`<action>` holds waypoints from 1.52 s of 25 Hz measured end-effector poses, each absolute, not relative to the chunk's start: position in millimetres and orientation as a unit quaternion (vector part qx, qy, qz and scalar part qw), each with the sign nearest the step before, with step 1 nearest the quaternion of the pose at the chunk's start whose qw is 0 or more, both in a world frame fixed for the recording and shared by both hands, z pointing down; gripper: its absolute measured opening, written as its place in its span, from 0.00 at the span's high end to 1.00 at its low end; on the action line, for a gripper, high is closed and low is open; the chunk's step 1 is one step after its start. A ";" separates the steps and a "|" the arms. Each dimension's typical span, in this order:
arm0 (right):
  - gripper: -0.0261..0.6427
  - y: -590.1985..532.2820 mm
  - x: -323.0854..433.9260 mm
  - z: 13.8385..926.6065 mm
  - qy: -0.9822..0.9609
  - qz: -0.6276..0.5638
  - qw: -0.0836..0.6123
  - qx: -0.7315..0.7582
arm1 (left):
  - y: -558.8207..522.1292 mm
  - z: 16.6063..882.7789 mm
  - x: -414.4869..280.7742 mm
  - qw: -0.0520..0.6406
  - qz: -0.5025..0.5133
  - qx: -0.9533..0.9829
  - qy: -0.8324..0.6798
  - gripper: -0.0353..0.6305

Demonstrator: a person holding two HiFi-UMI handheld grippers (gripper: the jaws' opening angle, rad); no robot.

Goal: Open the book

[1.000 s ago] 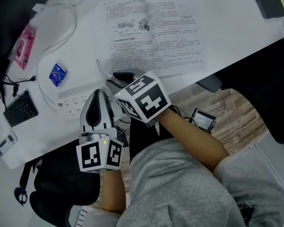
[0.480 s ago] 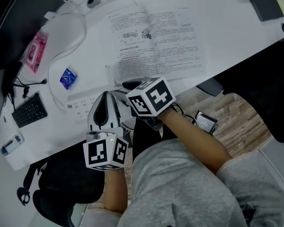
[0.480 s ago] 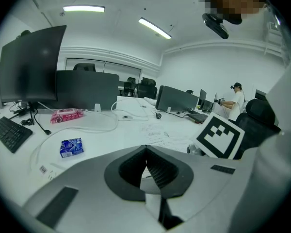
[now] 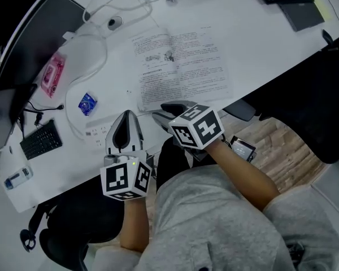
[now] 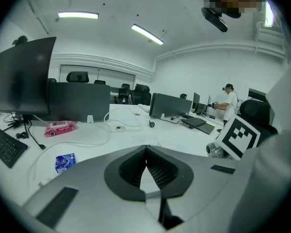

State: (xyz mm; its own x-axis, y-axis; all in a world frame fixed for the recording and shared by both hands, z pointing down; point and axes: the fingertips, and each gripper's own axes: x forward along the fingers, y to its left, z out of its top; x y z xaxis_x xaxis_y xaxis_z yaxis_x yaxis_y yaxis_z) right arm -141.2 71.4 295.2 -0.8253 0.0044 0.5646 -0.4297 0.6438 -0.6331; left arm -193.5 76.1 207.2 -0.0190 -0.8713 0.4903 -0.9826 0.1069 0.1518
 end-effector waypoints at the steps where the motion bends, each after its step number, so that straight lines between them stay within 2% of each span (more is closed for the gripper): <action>1: 0.73 64.1 -131.7 286.0 -0.871 0.394 0.259 0.135 | 73.8 201.7 -190.4 0.234 0.114 0.661 -0.704 0.93; 2: 0.75 57.3 -120.8 275.9 -0.878 0.381 0.249 0.148 | 72.0 196.4 -186.6 0.229 0.112 0.665 -0.702 0.93; 4: 0.84 45.1 -95.4 254.0 -0.893 0.344 0.232 0.174 | 69.8 187.2 -176.8 0.218 0.112 0.673 -0.698 0.93; 6: 0.88 33.0 -67.0 228.2 -0.908 0.301 0.213 0.197 | 67.5 178.3 -165.3 0.201 0.118 0.684 -0.691 0.93; 13: 0.89 -6.6 54.5 120.5 -0.922 0.193 0.141 0.306 | 58.9 135.3 -124.4 0.152 0.114 0.721 -0.667 0.93; 19: 0.89 -2.8 135.1 68.1 -0.906 0.097 0.161 0.380 | 58.2 101.2 -92.8 0.124 0.092 0.747 -0.646 0.93; 23: 0.89 10.5 176.5 56.2 -0.893 0.084 0.155 0.415 | 63.1 90.7 -77.0 0.110 0.084 0.757 -0.639 0.93; 28: 0.89 5.3 202.5 51.6 -0.875 0.078 0.142 0.456 | 58.4 78.3 -72.5 0.093 0.085 0.763 -0.635 0.93; 38: 0.89 0.8 196.4 43.1 -0.873 0.065 0.113 0.470 | 51.8 68.3 -62.4 0.072 0.088 0.773 -0.624 0.93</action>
State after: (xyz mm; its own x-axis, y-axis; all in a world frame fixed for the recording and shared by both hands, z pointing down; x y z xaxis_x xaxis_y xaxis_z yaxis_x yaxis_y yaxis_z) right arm 196.4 0.8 43.1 -0.5320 -0.8066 0.2578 -0.8358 0.5490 -0.0068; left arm -62.4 51.8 68.3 0.2050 -0.9524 0.2255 -0.9777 -0.2100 0.0015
